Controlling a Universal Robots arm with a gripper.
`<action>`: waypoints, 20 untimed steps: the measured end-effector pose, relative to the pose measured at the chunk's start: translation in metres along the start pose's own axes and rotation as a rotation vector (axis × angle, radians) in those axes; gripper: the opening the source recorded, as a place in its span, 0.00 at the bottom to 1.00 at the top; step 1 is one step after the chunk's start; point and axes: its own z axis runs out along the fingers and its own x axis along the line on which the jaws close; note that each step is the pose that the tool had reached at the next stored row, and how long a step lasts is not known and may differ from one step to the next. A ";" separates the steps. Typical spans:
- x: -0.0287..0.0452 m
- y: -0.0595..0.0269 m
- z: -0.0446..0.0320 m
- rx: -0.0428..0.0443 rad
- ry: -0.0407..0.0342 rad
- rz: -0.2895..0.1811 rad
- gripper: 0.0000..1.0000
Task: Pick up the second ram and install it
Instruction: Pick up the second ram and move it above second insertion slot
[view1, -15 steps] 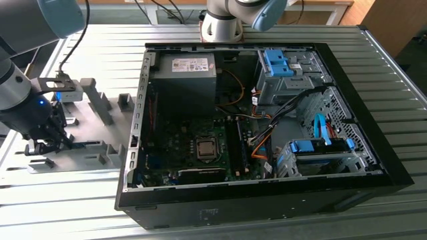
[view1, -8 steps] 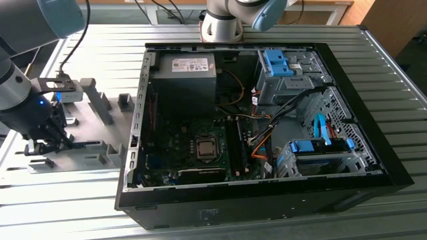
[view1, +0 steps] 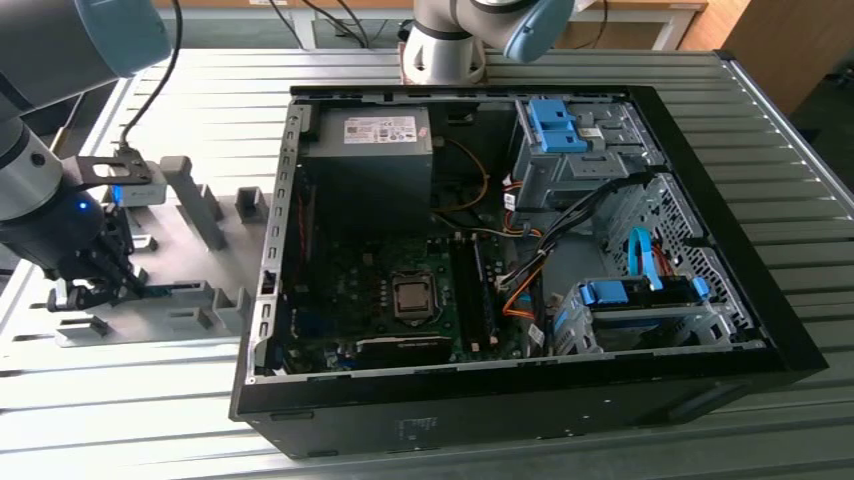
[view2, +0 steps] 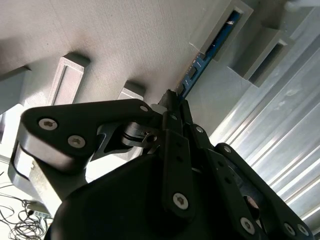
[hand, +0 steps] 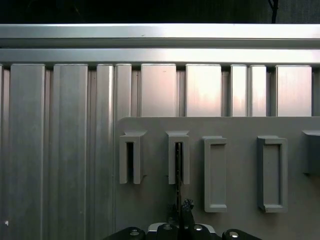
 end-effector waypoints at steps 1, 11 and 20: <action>0.0000 0.0000 0.0000 0.0000 0.0000 0.000 0.14; 0.0000 -0.0001 -0.0036 0.0000 0.0001 0.002 0.14; -0.0002 -0.0004 -0.0108 0.0002 -0.0001 0.002 0.14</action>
